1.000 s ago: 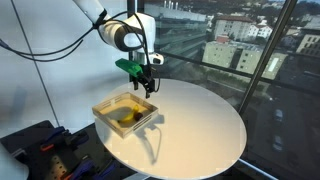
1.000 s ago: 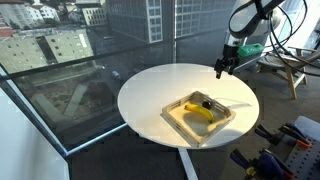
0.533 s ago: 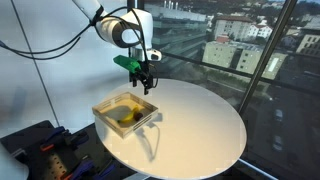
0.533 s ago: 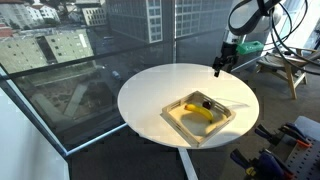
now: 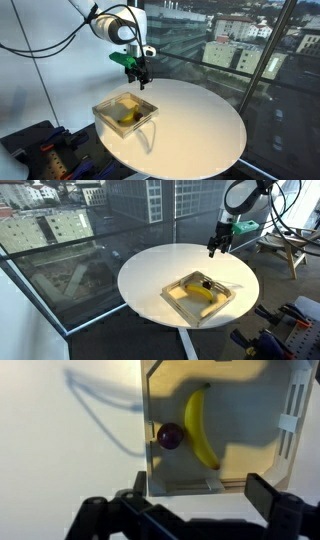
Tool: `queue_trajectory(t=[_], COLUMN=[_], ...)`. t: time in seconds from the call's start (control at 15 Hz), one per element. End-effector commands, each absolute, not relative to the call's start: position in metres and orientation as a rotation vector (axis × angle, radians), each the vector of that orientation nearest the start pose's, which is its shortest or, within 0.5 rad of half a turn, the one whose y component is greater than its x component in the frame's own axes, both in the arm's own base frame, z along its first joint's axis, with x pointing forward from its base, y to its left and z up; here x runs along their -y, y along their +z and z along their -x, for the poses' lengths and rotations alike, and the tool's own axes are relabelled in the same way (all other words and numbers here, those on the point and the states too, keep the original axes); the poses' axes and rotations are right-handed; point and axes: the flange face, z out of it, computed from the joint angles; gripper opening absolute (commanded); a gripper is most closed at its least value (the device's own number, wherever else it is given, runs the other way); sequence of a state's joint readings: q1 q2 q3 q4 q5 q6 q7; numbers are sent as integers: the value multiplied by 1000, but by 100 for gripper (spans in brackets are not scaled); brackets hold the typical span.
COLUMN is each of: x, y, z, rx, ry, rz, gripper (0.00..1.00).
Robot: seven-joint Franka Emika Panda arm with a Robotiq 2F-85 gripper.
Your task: Put the plum in the crate
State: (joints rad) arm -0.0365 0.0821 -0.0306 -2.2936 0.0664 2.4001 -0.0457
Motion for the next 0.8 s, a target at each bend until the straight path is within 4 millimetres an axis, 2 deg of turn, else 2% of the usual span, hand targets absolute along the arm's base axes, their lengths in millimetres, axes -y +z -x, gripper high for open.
queue_trajectory(t=[0.0, 0.73], x=[23, 8], y=[336, 369], z=[-518, -500], rx=[-90, -41], ry=[-62, -129], rz=[3100, 3096], gripper=[100, 100])
